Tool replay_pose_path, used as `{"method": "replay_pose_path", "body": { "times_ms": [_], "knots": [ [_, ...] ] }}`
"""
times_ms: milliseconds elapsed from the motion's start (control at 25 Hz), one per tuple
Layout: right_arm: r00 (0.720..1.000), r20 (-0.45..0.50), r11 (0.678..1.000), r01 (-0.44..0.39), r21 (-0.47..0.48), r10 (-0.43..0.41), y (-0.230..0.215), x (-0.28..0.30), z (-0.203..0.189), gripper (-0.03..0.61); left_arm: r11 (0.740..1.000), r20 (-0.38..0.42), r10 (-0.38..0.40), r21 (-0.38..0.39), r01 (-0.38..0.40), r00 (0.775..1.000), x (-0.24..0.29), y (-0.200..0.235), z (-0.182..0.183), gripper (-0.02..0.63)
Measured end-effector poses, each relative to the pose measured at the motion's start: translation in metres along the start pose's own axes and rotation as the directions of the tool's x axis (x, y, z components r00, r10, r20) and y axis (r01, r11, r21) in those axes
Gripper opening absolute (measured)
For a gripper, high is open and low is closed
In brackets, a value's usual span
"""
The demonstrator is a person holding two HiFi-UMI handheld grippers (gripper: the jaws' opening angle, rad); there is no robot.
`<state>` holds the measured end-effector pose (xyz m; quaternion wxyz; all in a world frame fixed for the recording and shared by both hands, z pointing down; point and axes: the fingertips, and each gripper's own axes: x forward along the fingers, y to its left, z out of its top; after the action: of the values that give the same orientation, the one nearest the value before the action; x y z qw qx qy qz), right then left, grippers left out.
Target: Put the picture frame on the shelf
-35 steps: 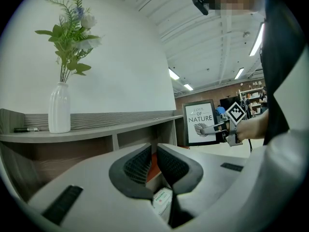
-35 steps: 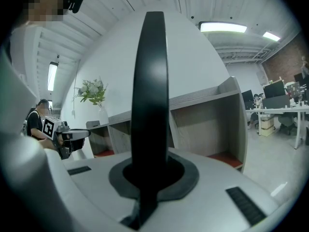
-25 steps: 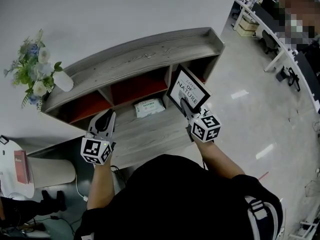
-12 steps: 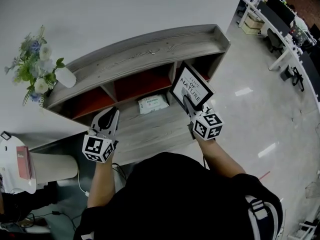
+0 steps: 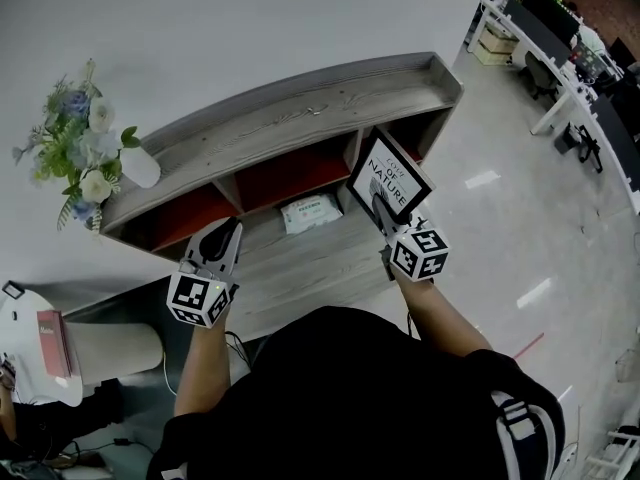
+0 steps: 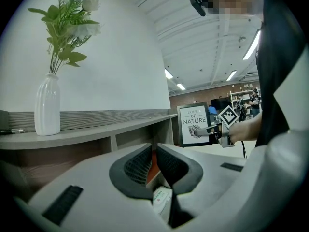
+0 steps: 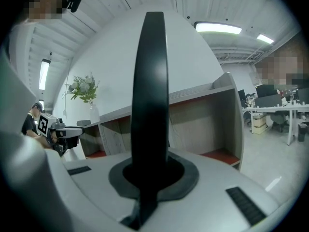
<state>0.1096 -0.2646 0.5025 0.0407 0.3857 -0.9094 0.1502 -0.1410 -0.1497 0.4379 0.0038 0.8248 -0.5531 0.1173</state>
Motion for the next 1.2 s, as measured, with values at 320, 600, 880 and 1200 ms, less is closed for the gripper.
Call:
{"method": "replay_pose_path", "body": {
  "times_ms": [320, 600, 880, 1200],
  "knots": [
    [0.998, 0.018, 0.998, 0.059, 0.008, -0.059, 0.008, 0.005, 0.002, 0.023, 0.998, 0.007, -0.056, 0.007, 0.056, 0.998, 0.0, 0.019, -0.003, 0.046],
    [0.993, 0.03, 0.994, 0.111, 0.022, -0.112, 0.015, 0.009, -0.002, 0.023, 0.994, 0.022, -0.106, 0.007, 0.106, 0.994, -0.002, 0.029, -0.003, 0.045],
    [0.988, 0.044, 0.989, 0.146, 0.026, -0.147, 0.026, 0.016, -0.001, 0.023, 0.99, 0.02, -0.141, 0.01, 0.141, 0.99, -0.008, 0.043, -0.007, 0.046],
    [0.982, 0.044, 0.983, 0.183, 0.033, -0.184, 0.033, 0.019, -0.005, 0.023, 0.984, 0.024, -0.177, 0.02, 0.176, 0.984, -0.01, 0.055, -0.008, 0.046]
  ]
}}
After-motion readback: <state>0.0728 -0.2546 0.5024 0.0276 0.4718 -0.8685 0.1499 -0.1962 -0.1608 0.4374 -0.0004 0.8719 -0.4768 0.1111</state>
